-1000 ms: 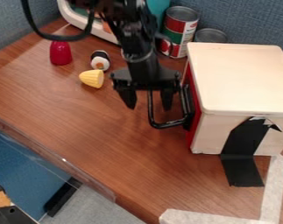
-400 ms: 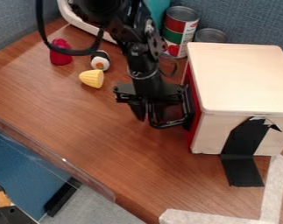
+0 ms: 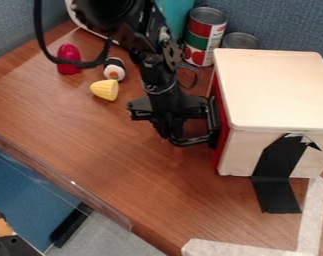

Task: Opens the drawer

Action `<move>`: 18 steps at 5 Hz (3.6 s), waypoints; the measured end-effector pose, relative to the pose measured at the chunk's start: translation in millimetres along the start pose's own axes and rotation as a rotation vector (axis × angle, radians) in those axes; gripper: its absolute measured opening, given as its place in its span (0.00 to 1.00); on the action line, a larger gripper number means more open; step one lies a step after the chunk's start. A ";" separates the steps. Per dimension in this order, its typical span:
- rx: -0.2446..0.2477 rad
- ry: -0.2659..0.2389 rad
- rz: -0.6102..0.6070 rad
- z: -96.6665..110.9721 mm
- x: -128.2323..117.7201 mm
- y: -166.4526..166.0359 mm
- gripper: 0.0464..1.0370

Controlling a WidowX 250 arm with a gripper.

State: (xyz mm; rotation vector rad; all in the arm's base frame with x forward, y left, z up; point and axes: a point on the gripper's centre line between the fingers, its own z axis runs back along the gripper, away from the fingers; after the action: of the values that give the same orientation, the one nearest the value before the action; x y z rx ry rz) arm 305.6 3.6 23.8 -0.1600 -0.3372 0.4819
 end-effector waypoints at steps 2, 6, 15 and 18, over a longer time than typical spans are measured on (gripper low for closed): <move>0.027 -0.002 0.000 1.5 -3.9 31.1 0.11; 0.028 -0.005 0.004 16.0 -8.9 75.0 0.11; 0.038 0.019 -0.016 30.4 -16.6 99.1 0.14; 0.014 0.053 -0.129 47.9 -13.9 89.3 0.95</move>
State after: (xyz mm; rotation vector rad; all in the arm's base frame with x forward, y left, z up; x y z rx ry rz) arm 239.0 78.5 44.2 -0.1365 -0.2907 0.3515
